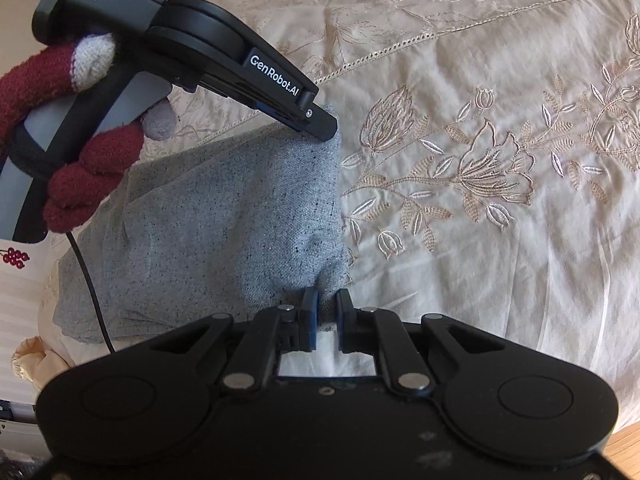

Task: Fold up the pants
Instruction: 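Grasp the folded corner with the left tool while the right tool holds the edge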

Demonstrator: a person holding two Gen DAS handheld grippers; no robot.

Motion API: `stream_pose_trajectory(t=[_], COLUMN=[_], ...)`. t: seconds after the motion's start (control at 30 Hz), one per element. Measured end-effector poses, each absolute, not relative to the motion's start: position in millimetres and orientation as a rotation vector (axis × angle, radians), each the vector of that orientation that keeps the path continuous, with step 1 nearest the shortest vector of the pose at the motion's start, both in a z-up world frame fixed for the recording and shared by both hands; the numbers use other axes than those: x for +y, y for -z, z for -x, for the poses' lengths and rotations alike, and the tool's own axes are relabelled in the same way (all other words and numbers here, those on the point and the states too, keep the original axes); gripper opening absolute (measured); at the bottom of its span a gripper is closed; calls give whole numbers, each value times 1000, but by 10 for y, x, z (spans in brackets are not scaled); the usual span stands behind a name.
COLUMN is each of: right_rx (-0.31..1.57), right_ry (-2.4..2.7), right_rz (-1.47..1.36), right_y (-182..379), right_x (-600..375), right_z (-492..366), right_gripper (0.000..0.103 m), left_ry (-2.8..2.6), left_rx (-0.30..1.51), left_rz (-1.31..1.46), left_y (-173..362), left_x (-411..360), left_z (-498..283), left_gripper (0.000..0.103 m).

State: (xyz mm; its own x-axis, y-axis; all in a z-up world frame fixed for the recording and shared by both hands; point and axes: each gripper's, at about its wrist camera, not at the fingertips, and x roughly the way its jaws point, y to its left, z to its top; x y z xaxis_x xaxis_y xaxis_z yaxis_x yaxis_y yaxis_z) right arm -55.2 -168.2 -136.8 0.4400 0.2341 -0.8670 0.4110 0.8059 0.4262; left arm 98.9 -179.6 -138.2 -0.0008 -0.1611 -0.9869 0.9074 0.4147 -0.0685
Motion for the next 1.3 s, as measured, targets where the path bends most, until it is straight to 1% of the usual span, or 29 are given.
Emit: stream_pose_trajectory(t=[0.03, 0.07, 0.1, 0.13, 0.33, 0.4, 0.47, 0.5, 0.57, 0.6, 0.67, 0.8, 0.83, 0.9, 0.93, 0.97, 1.07, 1.17, 1.3], right_rx=[1131, 1129, 1127, 1126, 1121, 1120, 1117, 1117, 1117, 1117, 1115, 1114, 1113, 1110, 1110, 1109, 1096, 1095, 1142], right_ry=[120, 121, 120, 118, 106, 100, 97, 96, 95, 93, 92, 97, 98, 102, 102, 104, 118, 142, 198], right_rz=[-663, -668, -672, -675, -679, -675, -672, -672, -672, -671, -670, -676, -678, -679, -679, -680, -677, -713, -744], right_y=[1370, 1355, 1355, 1355, 1318, 1293, 1293, 1290, 1288, 1279, 1275, 1280, 1283, 1282, 1282, 1279, 1269, 1299, 1469], right_x=[-1685, -1681, -1685, -1691, -1720, -1717, -1709, -1708, -1707, -1700, -1695, -1685, -1683, -1681, -1681, -1680, -1687, -1737, -1764], right_z=[553, 574, 577, 583, 588, 587, 582, 582, 584, 591, 596, 595, 591, 591, 591, 594, 608, 605, 593], right_gripper=[10, 10, 10, 10, 10, 10, 10, 10, 10, 10, 10, 11, 11, 11, 11, 11, 11, 10, 10], left_ry=[986, 997, 1007, 1013, 978, 962, 964, 969, 973, 974, 993, 1015, 1019, 1030, 1040, 1033, 953, 876, 839], left_rx=[1304, 1312, 1312, 1315, 1293, 1311, 1330, 1317, 1240, 1203, 1156, 1223, 1250, 1299, 1322, 1329, 1330, 1337, 1333], left_rz=[-765, -765, -765, -765, -739, -732, -746, -764, -839, -870, -916, -950, -948, -921, -888, -848, -656, -522, -501], left_y=[1399, 1409, 1415, 1420, 1421, 1425, 1442, 1441, 1423, 1410, 1394, 1473, 1500, 1541, 1547, 1536, 1430, 1399, 1467], left_x=[-1803, -1806, -1806, -1809, -1786, -1809, -1847, -1858, -1910, -1925, -1948, -1953, -1948, -1916, -1895, -1870, -1758, -1645, -1641], left_z=[-996, -1002, -999, -995, -992, -1004, -1009, -993, -924, -889, -822, -806, -816, -848, -873, -910, -1064, -1167, -1173], left_gripper=[28, 16, 10, 0, 0, 3, 18, 22, 41, 44, 46, 47, 46, 27, 13, 10, 9, 9, 10])
